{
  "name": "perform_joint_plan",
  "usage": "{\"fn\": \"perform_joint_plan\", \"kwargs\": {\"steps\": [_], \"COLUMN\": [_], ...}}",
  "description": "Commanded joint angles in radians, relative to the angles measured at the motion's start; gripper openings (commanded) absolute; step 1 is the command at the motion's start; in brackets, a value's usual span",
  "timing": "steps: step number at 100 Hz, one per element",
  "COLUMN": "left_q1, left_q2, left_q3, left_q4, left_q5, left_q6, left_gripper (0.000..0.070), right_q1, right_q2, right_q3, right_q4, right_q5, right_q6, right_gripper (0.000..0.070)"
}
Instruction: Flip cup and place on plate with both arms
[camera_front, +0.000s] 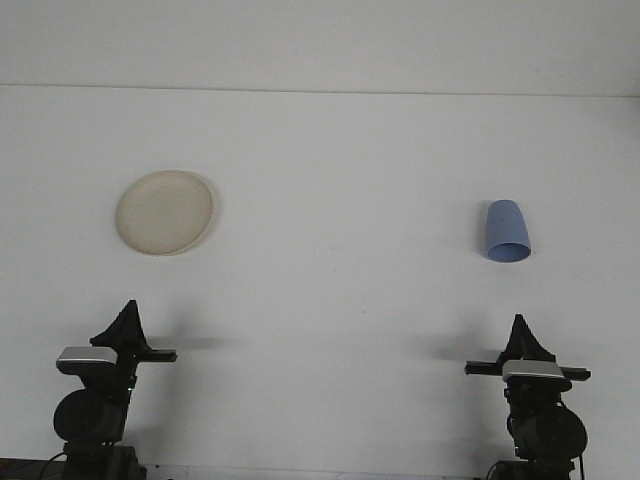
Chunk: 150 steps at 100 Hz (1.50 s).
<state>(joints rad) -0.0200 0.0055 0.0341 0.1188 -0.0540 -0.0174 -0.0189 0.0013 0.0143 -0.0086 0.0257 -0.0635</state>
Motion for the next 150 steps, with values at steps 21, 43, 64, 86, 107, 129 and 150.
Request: {"fn": "perform_joint_plan", "kwargs": {"steps": [21,43,64,86,107,129,150], "left_q1": [-0.001,-0.001,-0.001,-0.001,-0.001,-0.001,-0.001], "left_q2": [-0.001,-0.001,-0.001,-0.001,-0.001,-0.001,-0.001], "left_q3": [-0.02,-0.02,-0.02,-0.02,-0.02,-0.02,-0.02], "left_q4": [0.011,0.011,0.011,0.011,0.011,0.011,0.011], "left_q5": [-0.002,-0.002,-0.002,-0.002,-0.002,-0.002,-0.002], "left_q6": [-0.002,-0.002,-0.002,-0.002,-0.002,-0.002,-0.002], "left_gripper": [0.0013,0.0013,0.0013,0.0013,0.0013,0.0013,0.0013], "right_q1": [0.001,0.001,0.001,0.001,0.001,0.0,0.0], "right_q2": [0.0,0.0,0.0,0.0,0.0,0.114,0.351], "right_q3": [-0.002,-0.002,-0.002,-0.002,0.006,0.211,0.427], "right_q4": [0.016,0.016,0.017,0.047,0.084,-0.051,-0.074], "right_q5": [0.0,0.0,-0.001,-0.003,-0.002,0.018,0.024], "right_q6": [-0.006,-0.006,-0.003,0.021,0.289,0.285,0.081], "right_gripper": [0.0,0.0,0.0,0.0,0.0,0.0,0.0474]}}
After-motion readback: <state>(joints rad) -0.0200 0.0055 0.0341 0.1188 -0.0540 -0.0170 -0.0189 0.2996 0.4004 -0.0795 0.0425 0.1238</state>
